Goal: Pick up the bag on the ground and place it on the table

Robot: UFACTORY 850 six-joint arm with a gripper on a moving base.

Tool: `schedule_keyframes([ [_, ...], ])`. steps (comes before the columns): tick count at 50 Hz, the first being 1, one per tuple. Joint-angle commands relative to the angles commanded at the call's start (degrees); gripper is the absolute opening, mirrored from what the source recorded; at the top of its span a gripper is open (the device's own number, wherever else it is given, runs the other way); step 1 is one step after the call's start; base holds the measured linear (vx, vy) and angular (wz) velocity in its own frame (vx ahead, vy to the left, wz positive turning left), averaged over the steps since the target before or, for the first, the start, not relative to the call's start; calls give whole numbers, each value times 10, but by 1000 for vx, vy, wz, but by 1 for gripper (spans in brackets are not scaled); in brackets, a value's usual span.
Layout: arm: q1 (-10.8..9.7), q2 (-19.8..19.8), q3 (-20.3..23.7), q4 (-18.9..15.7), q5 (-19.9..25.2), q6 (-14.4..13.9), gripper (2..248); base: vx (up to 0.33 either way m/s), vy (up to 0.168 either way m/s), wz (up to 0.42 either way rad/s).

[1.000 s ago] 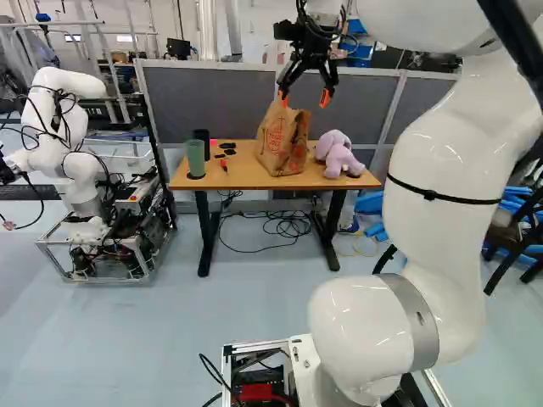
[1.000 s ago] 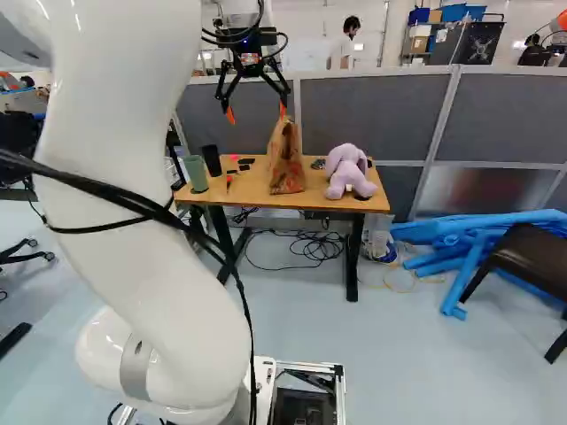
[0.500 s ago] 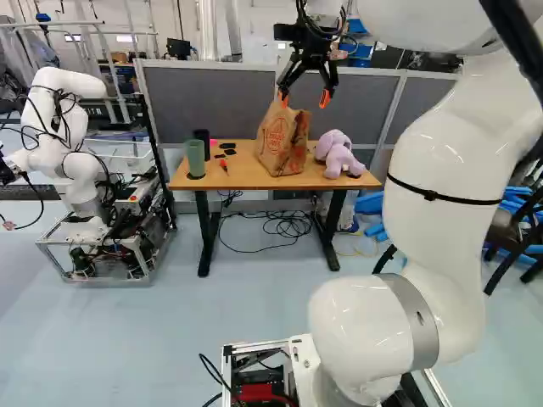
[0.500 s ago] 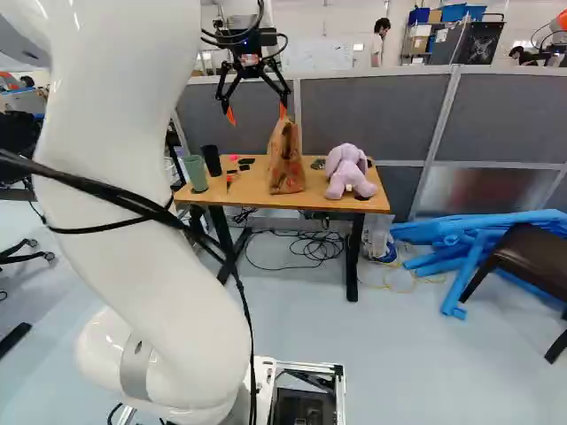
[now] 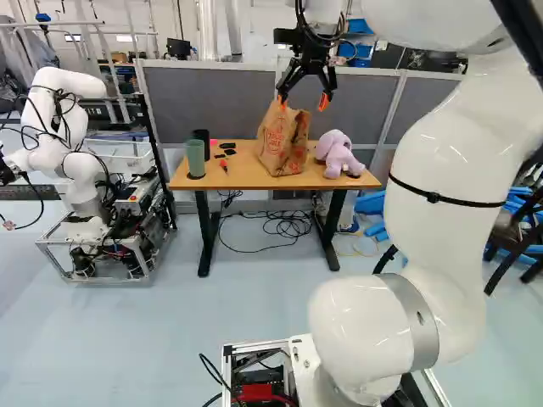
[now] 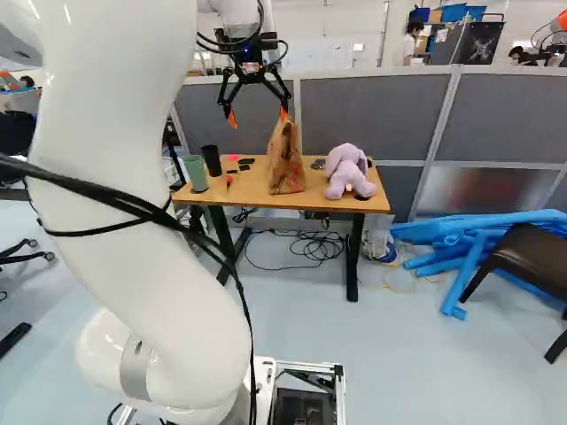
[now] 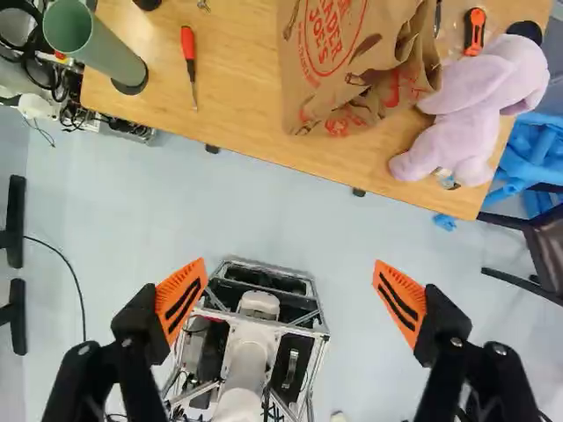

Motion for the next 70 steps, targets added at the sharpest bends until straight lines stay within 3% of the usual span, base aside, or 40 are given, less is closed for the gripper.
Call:
schedule_keyframes([
  [35, 2, 30, 100, -2, 138, 17, 247, 0, 0, 0],
  [70, 4, 77, 257, -5, 356, 43, 247, 0, 0, 0],
])
